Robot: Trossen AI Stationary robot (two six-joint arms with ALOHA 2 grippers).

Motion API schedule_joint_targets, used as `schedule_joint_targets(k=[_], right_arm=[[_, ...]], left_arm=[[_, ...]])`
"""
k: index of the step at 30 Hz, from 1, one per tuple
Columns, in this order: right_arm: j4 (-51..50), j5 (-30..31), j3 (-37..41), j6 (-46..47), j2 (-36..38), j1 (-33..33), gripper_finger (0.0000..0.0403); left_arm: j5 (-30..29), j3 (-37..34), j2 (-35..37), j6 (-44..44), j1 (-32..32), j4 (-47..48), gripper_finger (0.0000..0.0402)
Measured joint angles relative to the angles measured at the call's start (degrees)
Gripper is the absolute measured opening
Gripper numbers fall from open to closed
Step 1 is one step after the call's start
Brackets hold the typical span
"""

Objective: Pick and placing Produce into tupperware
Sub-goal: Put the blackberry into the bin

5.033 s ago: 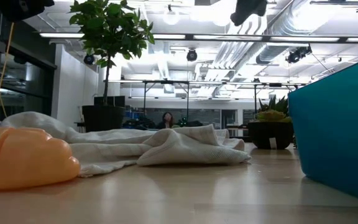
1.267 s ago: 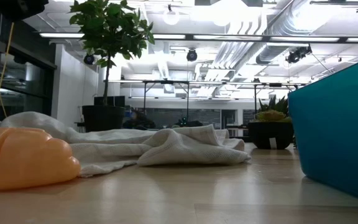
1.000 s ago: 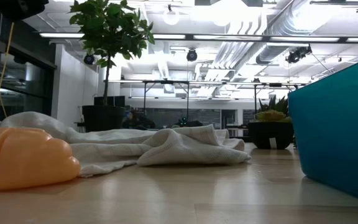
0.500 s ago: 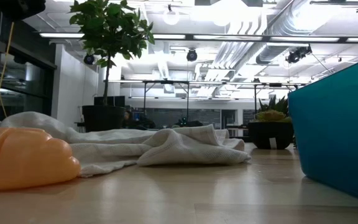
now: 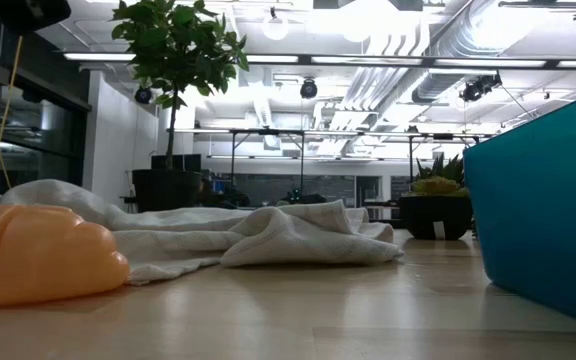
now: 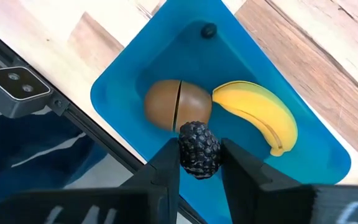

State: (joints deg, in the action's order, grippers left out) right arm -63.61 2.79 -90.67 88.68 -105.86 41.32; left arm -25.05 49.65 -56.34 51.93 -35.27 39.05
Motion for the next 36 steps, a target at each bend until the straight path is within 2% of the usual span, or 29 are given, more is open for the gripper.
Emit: schedule_joint_targets(k=[36], right_arm=[[-0.3,-1.5,0.0,1.3,0.1,0.0,0.0074]], left_arm=[[0.0,0.0,0.0,-2.2,0.0,0.0,0.0156]])
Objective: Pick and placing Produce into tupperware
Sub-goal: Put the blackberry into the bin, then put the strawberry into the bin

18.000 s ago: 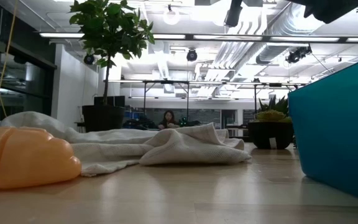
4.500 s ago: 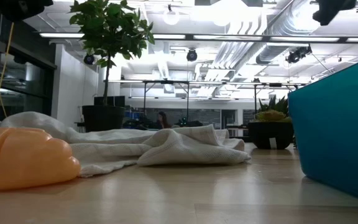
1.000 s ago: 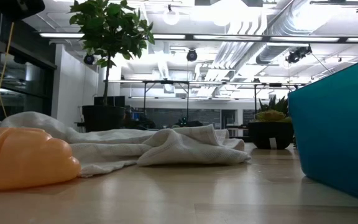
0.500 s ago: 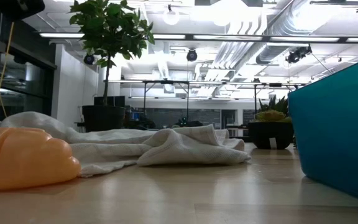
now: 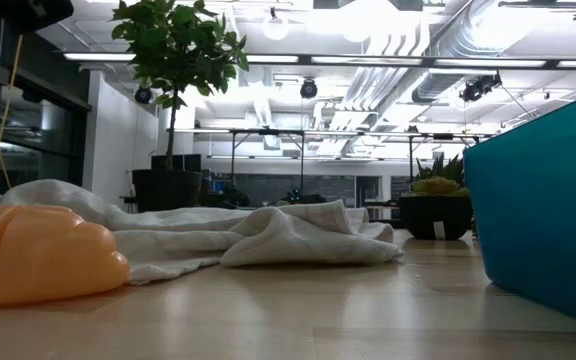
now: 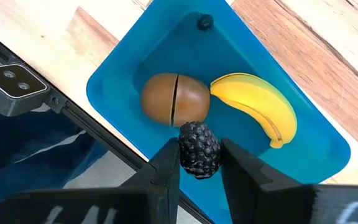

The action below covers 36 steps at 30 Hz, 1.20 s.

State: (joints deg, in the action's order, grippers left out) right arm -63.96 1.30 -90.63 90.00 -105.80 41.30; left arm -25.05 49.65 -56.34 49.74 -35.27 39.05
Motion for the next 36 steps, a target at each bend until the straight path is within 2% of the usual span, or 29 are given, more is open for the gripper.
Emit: schedule_joint_targets(k=[6,14,36], right_arm=[[0.6,0.0,0.0,0.0,0.0,0.0,0.0078],[0.6,0.0,0.0,0.0,0.0,0.0,0.0117],[0.4,0.0,0.0,0.0,0.0,0.0,0.0105]], left_arm=[[0.0,0.0,0.0,0.0,0.0,0.0,0.0156],[0.0,0.0,0.0,-0.2,0.0,0.0,0.0156],[0.0,0.0,0.0,-0.2,0.0,0.0,0.0156]])
